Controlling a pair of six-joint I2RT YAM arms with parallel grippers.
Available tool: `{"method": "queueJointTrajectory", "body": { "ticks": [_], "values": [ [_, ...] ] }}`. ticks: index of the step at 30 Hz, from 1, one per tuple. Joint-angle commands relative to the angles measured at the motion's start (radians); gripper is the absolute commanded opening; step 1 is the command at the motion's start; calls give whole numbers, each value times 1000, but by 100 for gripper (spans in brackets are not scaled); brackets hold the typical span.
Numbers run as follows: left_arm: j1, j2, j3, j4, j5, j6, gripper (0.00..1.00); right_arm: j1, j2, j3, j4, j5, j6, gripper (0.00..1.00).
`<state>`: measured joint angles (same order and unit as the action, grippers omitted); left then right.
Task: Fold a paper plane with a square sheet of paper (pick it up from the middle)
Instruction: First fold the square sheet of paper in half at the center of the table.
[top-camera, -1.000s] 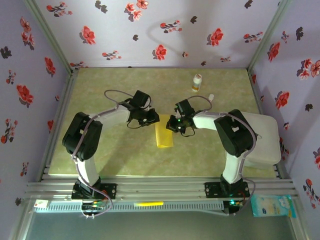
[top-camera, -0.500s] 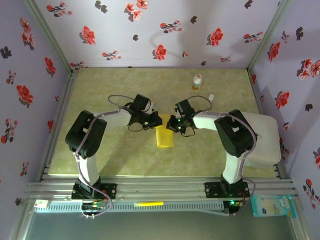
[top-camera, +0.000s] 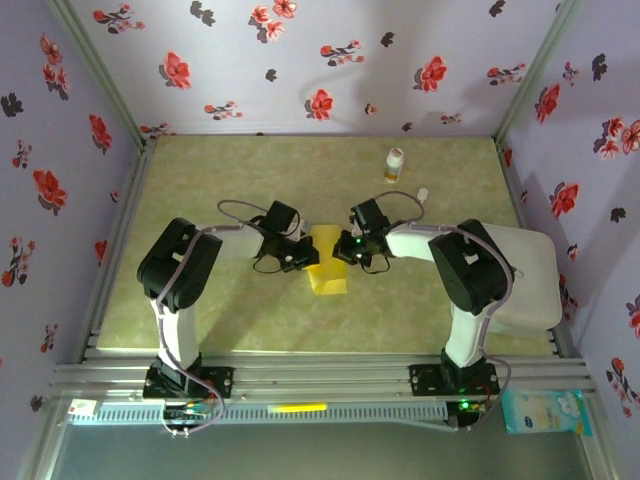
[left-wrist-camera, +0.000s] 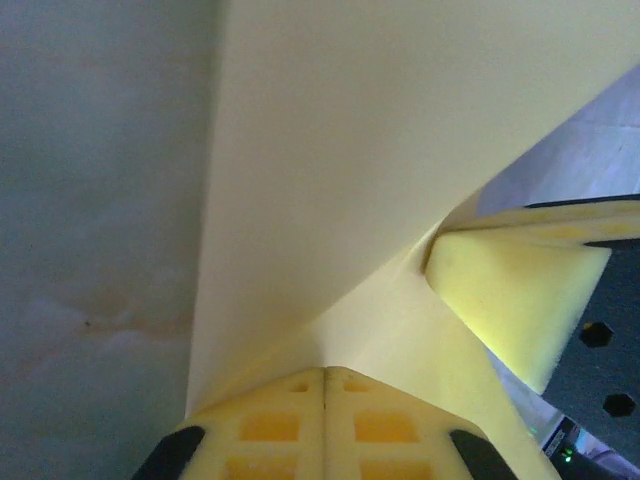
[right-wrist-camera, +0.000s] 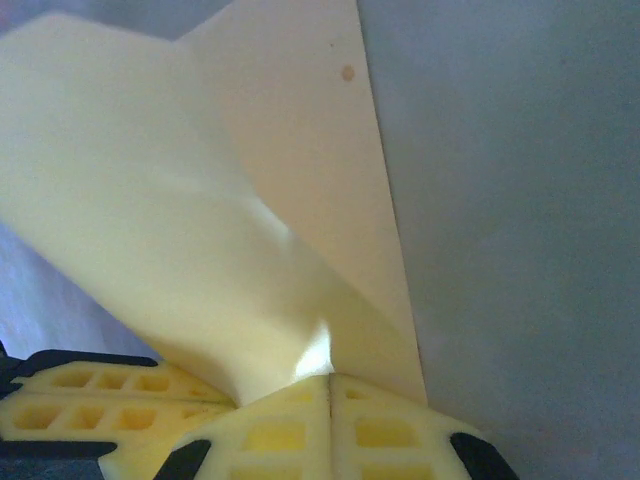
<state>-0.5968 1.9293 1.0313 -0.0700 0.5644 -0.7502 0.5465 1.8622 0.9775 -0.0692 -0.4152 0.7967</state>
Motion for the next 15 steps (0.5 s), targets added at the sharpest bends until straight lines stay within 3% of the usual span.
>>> {"method": "queueJointTrajectory", "body": {
  "ticks": [1,6,15],
  "values": [
    [5,35,-35,-57,-73,61,0,6,36,-45,-133,106,-7,0],
    [8,-19,-9,-90,-71,52,0,6,33,-44,-138,115,-7,0],
    [-5,-76,9,-37,52,-79,0,7,25,-39,-156,127,-13,0]
  ]
}}
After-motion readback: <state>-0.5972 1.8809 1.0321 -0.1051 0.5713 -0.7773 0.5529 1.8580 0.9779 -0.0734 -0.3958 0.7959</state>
